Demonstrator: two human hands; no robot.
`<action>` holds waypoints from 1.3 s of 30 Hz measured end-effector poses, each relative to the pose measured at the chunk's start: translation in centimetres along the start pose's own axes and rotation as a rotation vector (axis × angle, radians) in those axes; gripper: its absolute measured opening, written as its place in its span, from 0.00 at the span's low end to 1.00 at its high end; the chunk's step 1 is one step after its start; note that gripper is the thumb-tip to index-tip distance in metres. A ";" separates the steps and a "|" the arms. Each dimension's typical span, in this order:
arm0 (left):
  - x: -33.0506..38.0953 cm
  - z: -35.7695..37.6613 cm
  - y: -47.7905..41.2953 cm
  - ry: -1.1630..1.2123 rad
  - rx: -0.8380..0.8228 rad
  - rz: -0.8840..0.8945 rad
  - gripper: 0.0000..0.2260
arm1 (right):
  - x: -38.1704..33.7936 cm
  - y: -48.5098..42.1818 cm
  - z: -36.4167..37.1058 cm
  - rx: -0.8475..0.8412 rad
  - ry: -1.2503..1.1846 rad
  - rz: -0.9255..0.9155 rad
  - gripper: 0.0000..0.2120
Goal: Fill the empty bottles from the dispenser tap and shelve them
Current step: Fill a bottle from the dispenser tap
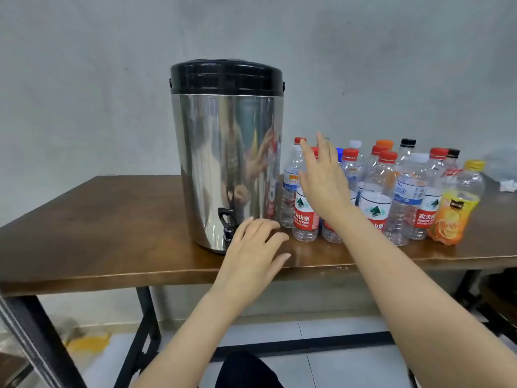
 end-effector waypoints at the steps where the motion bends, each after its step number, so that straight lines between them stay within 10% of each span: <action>1: -0.1 0.1 -0.1 0.004 -0.005 0.006 0.12 | 0.4 -0.8 0.7 -0.030 0.019 0.024 0.29; 11: -1.2 1.0 -1.3 0.219 0.003 -0.080 0.15 | -0.7 -0.7 -0.7 0.044 -0.143 -0.016 0.15; 20: -1.8 6.6 -2.7 0.672 -0.108 -0.458 0.39 | -3.0 5.6 -4.8 0.128 -0.229 -0.100 0.14; 29: -2.4 6.9 -1.8 0.821 0.036 -0.588 0.32 | -2.4 5.9 -7.0 0.112 -0.512 -0.063 0.18; 39: 1.3 4.4 -0.1 0.701 0.066 -0.589 0.33 | 0.9 3.5 -8.3 -0.039 -0.272 -0.051 0.29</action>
Point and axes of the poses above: each hand's wrist, its own y-axis away from the middle knuckle, its own z-axis out of the palm, x = y × z, the point moved 10 cm from there along -y, towards the middle knuckle, and after that the axes turned 6 degrees about x, right-handed, at the moved point
